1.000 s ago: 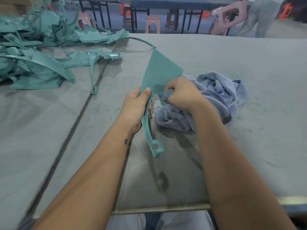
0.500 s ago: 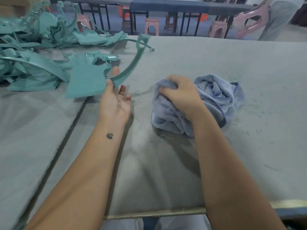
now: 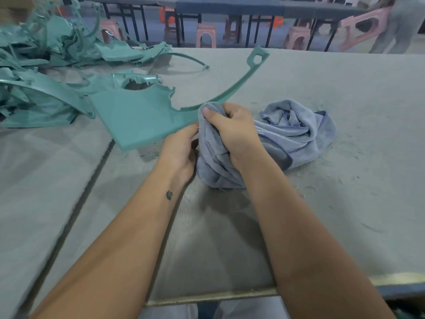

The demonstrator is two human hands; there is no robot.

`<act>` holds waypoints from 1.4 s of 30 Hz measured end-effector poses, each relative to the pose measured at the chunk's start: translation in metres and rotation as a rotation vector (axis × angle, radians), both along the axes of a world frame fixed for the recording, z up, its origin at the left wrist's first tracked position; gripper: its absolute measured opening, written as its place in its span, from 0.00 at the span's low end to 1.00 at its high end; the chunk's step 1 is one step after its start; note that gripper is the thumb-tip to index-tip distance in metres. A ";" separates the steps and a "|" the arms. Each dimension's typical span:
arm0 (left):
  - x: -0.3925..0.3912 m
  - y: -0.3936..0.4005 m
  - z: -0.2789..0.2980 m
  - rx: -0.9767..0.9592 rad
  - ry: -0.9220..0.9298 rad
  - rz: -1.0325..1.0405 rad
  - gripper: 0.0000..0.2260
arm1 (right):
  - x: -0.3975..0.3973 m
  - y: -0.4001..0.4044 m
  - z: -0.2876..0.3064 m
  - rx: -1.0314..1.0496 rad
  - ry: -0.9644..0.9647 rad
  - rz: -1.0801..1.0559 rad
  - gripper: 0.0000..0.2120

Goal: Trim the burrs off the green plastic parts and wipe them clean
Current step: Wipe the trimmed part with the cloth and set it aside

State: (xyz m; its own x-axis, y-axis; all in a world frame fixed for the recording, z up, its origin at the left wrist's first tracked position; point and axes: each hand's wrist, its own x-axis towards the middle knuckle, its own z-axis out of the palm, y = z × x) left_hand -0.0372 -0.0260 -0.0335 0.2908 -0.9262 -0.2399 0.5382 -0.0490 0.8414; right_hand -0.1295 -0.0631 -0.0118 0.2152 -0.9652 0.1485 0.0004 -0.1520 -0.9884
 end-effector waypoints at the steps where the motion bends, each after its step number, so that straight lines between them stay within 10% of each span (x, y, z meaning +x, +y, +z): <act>1: 0.000 0.001 0.001 -0.004 -0.006 -0.021 0.08 | 0.002 0.000 0.000 -0.007 0.004 -0.057 0.13; 8: 0.014 0.003 0.007 -0.242 0.368 0.225 0.08 | -0.008 -0.009 0.000 0.027 -0.116 -0.320 0.16; 13: 0.007 0.000 0.004 -0.193 0.213 0.216 0.10 | -0.004 -0.005 -0.005 0.029 -0.191 -0.273 0.05; 42: 0.028 0.004 -0.001 -0.072 -0.216 0.217 0.04 | -0.057 -0.040 -0.003 0.078 -0.835 -0.557 0.11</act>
